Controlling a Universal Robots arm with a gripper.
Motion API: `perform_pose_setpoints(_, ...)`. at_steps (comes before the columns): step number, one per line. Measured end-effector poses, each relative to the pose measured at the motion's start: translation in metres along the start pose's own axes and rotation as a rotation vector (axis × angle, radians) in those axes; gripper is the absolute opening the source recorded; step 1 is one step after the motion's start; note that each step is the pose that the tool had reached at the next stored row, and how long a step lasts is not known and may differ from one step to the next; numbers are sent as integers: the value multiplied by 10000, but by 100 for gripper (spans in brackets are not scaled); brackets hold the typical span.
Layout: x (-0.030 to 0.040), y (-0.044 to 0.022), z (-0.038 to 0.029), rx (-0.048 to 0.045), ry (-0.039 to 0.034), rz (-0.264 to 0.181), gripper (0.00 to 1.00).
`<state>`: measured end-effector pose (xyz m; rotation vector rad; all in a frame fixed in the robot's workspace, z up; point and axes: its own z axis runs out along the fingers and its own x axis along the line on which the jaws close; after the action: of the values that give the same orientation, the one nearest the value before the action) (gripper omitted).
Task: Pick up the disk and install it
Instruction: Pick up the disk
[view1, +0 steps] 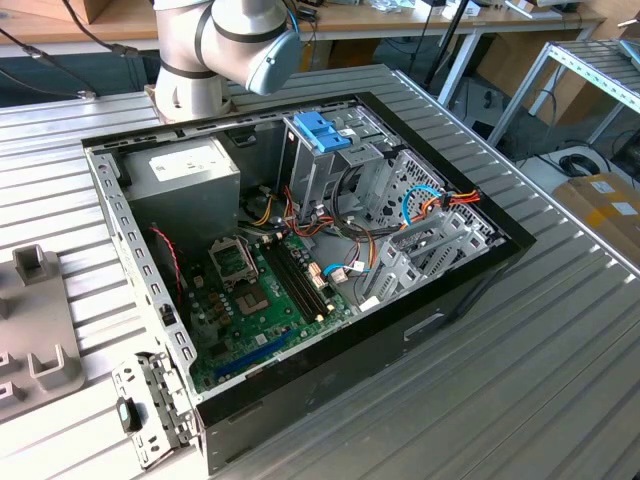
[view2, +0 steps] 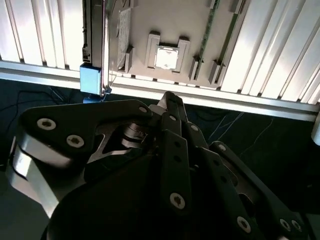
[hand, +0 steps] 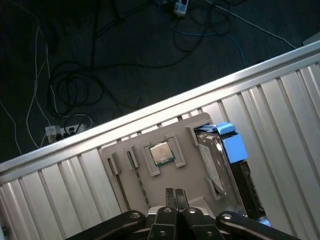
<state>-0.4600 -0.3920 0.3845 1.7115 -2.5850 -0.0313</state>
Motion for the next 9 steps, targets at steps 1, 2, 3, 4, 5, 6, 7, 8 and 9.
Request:
perform_pose_setpoints(1,0,0,1,-3,-7,161,10)
perform_pose_setpoints(2,0,0,2,-11,-20,488,10)
perform_pose_setpoints(3,0,0,3,-15,-26,663,10)
perform_pose_setpoints(4,0,0,4,-19,-31,803,10)
perform_pose_setpoints(5,0,0,4,-24,-41,811,10)
perform_pose_setpoints(6,0,0,4,-24,-42,773,10)
perform_pose_setpoints(7,1,-1,4,-19,-34,547,10)
perform_pose_setpoints(8,1,-1,5,-14,-27,357,10)
perform_pose_setpoints(9,0,0,5,-5,-12,-23,10)
